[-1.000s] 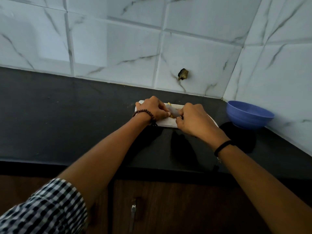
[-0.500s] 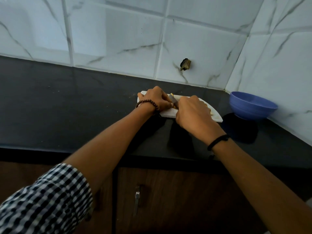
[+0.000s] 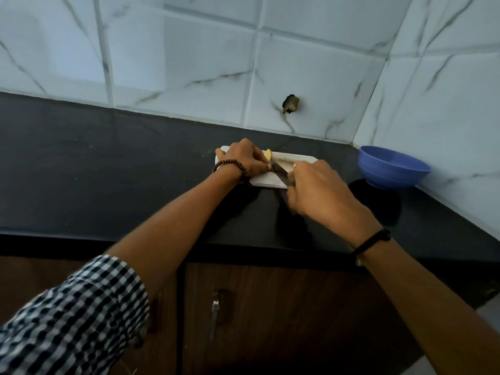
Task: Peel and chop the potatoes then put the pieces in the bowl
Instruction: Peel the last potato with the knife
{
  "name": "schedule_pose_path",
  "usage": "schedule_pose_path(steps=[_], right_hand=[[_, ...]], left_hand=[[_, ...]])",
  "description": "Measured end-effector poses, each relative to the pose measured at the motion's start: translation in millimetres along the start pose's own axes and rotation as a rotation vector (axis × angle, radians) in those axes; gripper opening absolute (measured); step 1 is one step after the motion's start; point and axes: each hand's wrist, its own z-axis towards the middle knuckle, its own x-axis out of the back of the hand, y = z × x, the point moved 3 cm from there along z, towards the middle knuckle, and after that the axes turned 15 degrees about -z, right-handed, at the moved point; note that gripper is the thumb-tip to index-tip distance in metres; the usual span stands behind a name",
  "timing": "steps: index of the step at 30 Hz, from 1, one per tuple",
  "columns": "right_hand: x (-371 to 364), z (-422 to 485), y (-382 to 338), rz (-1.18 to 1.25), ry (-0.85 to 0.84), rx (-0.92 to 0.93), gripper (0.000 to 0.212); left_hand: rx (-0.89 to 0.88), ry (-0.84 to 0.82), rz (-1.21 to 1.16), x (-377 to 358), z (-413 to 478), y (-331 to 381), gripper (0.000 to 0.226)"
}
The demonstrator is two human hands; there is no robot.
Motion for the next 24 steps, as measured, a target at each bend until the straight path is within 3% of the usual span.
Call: schedule_pose_path(steps=[6, 12, 17, 24], right_hand=[[22.4, -5.6, 33.9, 0.116, -0.141, 0.009, 0.032], [9.1, 6.7, 44.2, 0.251, -0.014, -0.118, 0.030], [-13.0, 45.1, 34.0, 0.452, 0.073, -0.196, 0.016], [-30.5, 84.1, 14.3, 0.507, 0.062, -0.198, 0.038]], left_hand=[[-0.027, -0.057, 0.021, 0.4, 0.7, 1.5, 0.016], [-0.074, -0.109, 0.084, -2.9, 6.2, -0.5, 0.019], [-0.128, -0.201, 0.104, -4.3, 5.2, 3.0, 0.025], [-0.125, -0.264, 0.181, -5.9, 9.8, 2.7, 0.025]])
